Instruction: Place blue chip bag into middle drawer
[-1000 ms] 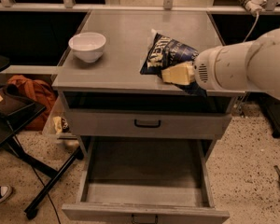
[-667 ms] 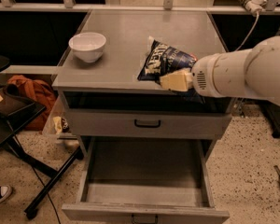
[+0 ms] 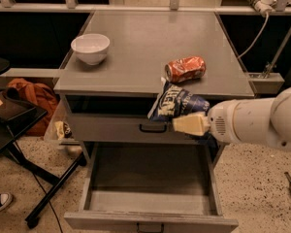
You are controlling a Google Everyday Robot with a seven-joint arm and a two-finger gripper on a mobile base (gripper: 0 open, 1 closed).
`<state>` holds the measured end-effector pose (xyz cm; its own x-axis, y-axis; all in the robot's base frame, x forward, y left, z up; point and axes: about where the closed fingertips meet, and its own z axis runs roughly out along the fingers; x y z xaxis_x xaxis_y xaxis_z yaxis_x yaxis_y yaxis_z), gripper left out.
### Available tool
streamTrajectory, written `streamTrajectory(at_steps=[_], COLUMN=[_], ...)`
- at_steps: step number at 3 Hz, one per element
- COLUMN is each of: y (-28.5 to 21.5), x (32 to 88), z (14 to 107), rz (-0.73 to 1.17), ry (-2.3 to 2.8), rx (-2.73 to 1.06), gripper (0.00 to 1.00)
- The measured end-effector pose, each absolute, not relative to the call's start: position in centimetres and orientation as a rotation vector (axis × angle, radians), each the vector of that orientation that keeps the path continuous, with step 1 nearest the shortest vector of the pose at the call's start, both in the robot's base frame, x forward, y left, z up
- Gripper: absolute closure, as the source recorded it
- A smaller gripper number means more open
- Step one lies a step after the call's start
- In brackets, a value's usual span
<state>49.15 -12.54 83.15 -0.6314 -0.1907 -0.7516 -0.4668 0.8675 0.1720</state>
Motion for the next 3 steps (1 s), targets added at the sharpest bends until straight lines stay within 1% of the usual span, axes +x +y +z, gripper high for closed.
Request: streamTrajectory(at_steps=[1, 3], y=[-13.2, -11.8], x=[46.7, 44.5], z=[78.3, 65.8], rz=[0.526, 0.726], ry=[2.340, 2.552], rx=[-0.420, -0.345], gripper=[1.00, 1.00])
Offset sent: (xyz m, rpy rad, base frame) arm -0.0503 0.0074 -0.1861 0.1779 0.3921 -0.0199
